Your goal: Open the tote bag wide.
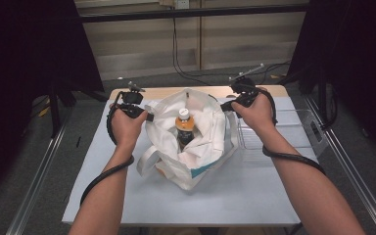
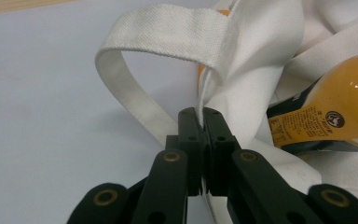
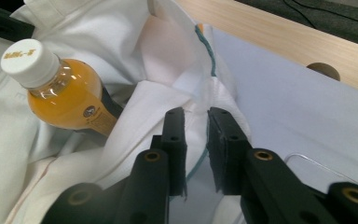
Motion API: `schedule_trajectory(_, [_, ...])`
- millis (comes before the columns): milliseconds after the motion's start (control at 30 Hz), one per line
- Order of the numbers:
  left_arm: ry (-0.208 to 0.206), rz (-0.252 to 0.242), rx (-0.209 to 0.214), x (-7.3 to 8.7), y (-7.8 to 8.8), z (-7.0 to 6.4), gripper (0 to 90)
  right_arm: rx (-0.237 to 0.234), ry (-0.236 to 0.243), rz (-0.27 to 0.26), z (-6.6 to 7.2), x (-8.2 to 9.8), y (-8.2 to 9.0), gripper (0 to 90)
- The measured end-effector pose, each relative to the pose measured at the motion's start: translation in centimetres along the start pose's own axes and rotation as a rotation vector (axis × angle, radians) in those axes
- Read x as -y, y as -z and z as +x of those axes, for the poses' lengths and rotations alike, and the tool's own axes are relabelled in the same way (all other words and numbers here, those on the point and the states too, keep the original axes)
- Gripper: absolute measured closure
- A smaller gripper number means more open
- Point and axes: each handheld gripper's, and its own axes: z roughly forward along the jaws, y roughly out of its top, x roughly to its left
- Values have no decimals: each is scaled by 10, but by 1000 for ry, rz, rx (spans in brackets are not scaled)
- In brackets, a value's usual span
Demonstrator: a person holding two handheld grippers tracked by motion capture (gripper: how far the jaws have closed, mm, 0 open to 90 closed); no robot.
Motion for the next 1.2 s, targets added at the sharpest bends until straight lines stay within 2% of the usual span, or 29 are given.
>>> schedule_trajectory(267, [-4, -2, -5, 1, 0, 0, 877, -48, -3, -9, 13, -1, -14, 842])
schedule_trajectory(467, [-1, 0, 3, 1, -1, 1, 877, -59, 22, 4, 20, -4, -25, 873])
schedule_trajectory(567, [0, -5, 4, 1, -1, 1, 878, -75, 26, 5, 21, -5, -30, 897])
schedule_trajectory(833, [5, -3, 3, 1, -4, 3, 880, -106, 14, 10, 22, -2, -44, 876])
schedule_trajectory(967, [20, -11, -3, 3, -7, 4, 881, -100, 30, 20, 22, 1, -50, 890])
schedule_trajectory(1033, [7, 0, -6, 3, -9, 5, 882, -103, 34, 29, 22, 2, -53, 895])
schedule_trajectory(1133, [15, 0, -7, 4, -12, 6, 882, -94, 59, 62, 22, 5, -57, 900])
schedule_trajectory(1200, [23, 1, -8, 4, -14, 6, 883, -92, 50, 70, 20, 8, -61, 900])
